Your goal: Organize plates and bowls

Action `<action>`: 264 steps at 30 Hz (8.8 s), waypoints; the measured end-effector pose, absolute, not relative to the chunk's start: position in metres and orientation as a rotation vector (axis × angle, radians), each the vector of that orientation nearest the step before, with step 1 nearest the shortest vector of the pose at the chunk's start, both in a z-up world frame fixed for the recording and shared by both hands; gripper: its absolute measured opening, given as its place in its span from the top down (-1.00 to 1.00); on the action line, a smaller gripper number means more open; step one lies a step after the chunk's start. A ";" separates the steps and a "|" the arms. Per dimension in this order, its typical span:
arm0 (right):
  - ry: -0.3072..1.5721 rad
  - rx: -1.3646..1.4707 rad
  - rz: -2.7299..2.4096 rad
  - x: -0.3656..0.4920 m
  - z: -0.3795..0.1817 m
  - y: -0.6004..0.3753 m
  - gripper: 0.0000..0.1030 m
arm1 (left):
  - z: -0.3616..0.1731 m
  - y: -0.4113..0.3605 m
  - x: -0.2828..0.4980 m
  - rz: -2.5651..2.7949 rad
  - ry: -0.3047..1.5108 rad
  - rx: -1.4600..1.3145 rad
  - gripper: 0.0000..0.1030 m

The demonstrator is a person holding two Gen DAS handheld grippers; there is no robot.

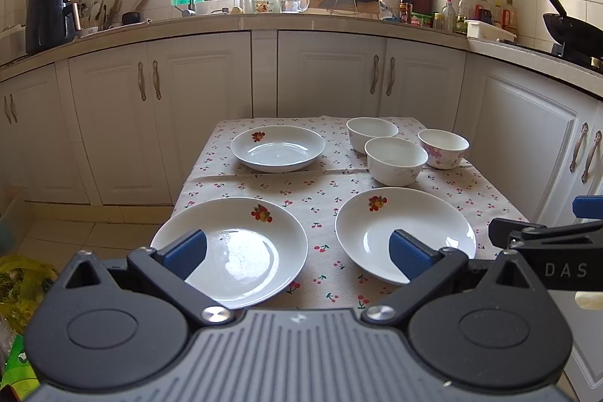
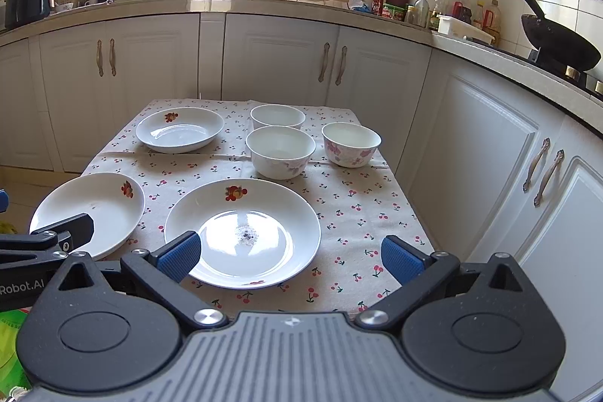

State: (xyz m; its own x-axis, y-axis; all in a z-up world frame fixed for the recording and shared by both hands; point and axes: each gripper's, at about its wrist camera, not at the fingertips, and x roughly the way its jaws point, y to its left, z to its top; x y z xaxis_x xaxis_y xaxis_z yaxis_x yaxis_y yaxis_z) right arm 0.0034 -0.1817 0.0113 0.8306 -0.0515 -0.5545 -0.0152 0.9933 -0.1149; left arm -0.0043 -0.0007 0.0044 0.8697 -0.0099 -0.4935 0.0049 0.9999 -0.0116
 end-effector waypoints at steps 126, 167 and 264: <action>0.753 -0.203 0.695 0.173 -0.034 -0.071 -1.00 | -0.098 0.130 0.049 -0.233 0.717 0.044 -0.98; 1.007 -0.178 0.862 0.258 -0.078 -0.032 -0.37 | -0.099 0.133 0.096 -0.452 0.763 0.158 -0.94; 0.742 -0.221 0.505 0.094 -0.105 -0.233 -1.00 | -0.060 -0.008 0.135 -0.390 0.719 0.099 -0.97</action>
State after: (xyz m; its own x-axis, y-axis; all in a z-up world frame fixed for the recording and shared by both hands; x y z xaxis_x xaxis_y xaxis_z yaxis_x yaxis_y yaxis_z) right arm 0.0941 -0.2326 -0.1055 0.6248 0.3595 -0.6930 -0.5123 0.8586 -0.0165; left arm 0.1354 -0.0078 -0.0605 0.6841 -0.3136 -0.6585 0.3807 0.9236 -0.0444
